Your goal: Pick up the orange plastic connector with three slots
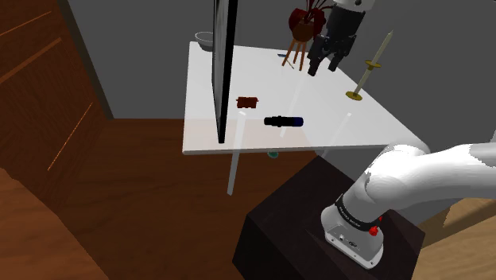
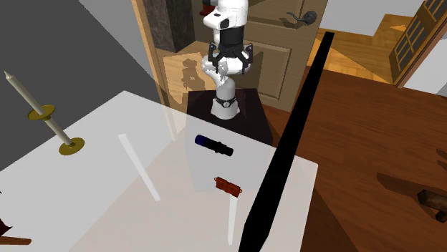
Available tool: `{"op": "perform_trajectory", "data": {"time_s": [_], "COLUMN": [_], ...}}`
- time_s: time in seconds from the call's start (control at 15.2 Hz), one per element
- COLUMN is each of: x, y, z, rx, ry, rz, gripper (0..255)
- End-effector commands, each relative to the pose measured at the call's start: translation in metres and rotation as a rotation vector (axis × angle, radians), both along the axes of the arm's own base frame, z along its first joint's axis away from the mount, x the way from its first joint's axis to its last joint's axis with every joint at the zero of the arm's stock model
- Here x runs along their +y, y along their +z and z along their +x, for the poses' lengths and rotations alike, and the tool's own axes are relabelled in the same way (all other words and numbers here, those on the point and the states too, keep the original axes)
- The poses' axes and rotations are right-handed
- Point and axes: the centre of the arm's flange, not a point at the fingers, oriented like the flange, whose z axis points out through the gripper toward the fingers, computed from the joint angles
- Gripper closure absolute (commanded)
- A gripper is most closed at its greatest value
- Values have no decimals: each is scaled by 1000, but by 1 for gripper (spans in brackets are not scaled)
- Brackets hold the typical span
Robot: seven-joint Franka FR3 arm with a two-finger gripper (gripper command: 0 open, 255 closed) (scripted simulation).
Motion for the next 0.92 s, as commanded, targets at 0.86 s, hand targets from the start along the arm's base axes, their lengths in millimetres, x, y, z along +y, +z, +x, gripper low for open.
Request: {"op": "perform_trajectory", "data": {"time_s": [0.86], "x": [-71], "y": [-108], "z": [116], "rx": [-23], "ry": [483], "rz": [59], "gripper": [0]}}
